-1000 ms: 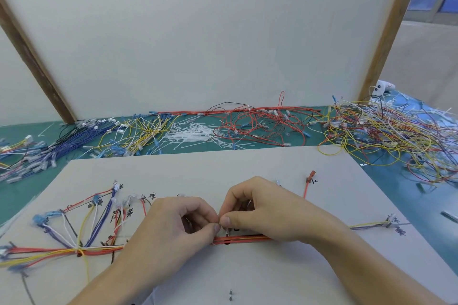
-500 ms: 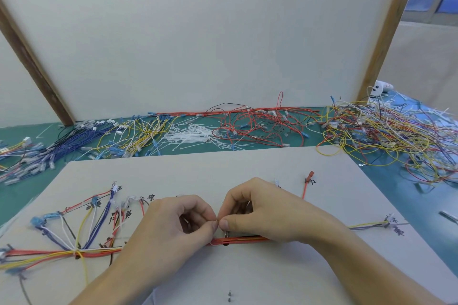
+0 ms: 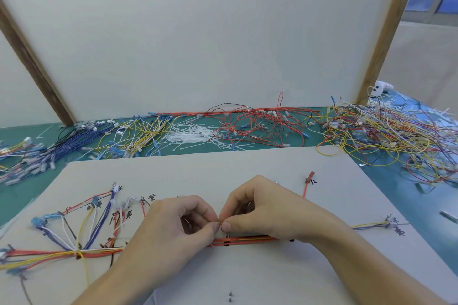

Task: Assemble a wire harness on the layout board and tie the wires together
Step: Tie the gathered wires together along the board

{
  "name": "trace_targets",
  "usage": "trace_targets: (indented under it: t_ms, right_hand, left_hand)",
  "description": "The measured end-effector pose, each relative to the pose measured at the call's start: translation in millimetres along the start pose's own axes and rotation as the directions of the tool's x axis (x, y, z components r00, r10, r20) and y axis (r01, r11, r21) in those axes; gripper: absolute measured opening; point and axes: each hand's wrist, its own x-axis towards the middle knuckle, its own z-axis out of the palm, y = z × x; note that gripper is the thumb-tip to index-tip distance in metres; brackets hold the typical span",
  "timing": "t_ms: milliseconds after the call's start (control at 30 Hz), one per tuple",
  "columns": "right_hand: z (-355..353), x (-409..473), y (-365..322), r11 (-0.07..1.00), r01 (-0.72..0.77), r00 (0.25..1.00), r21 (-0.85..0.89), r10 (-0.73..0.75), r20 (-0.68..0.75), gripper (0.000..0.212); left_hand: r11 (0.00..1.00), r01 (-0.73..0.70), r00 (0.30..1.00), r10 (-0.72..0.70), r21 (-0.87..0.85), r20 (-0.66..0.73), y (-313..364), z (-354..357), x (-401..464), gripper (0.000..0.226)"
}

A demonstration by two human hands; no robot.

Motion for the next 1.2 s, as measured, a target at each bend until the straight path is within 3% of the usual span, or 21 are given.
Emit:
trace_targets:
  t_ms: [567, 900, 1200]
  right_hand:
    - [1.1, 2.7, 2.7, 0.996, 0.0, 1.0, 0.088, 0.002, -0.027, 0.004]
    - [0.4, 3.0, 3.2, 0.998, 0.009, 1.0, 0.059, -0.007, -0.025, 0.006]
    - [3.6, 0.9, -0.4, 0.997, -0.003, 1.0, 0.072, 0.004, -0.012, 0.012]
  left_hand:
    - [0.999, -0.028, 0.999, 0.027, 0.04, 0.028, -1.0, -0.8, 0.0, 0.026]
    - [1.0, 0.008, 1.0, -0.008, -0.019, 0.026, -1.4, -1.5, 1.0, 0.018]
    - [0.998, 0.03, 0.999, -0.029, -0.046, 0.025, -4.7, -0.8, 1.3, 0.025]
